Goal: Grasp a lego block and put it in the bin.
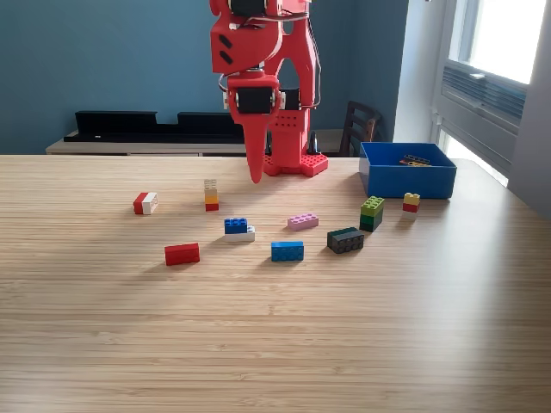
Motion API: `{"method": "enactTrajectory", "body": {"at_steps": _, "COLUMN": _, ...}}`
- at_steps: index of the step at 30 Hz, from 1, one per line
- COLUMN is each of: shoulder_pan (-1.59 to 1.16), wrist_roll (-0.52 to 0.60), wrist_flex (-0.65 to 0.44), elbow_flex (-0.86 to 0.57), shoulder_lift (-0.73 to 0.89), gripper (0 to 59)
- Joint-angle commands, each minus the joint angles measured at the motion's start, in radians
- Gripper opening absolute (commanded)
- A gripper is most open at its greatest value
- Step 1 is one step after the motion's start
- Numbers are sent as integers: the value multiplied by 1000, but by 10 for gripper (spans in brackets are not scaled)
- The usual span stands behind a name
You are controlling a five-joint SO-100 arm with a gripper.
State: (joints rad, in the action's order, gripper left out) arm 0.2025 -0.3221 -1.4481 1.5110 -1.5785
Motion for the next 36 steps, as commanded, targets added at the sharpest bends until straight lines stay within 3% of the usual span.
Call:
{"method": "enactTrajectory", "body": {"at_steps": 1, "shoulder_pan": -55, "wrist_roll": 6, "wrist_flex": 21, "elbow_flex": -37, "shoulder_lift": -58, "gripper": 331}}
{"method": "enactTrajectory", "body": {"at_steps": 10, "shoulder_pan": -91, "wrist_roll": 46, "wrist_flex": 17, "elbow_flex": -103, "shoulder_lift": -57, "gripper": 276}}
{"method": "enactTrajectory", "body": {"at_steps": 36, "shoulder_pan": -67, "wrist_roll": 67, "wrist_flex": 18, "elbow_flex": -103, "shoulder_lift": -52, "gripper": 270}}
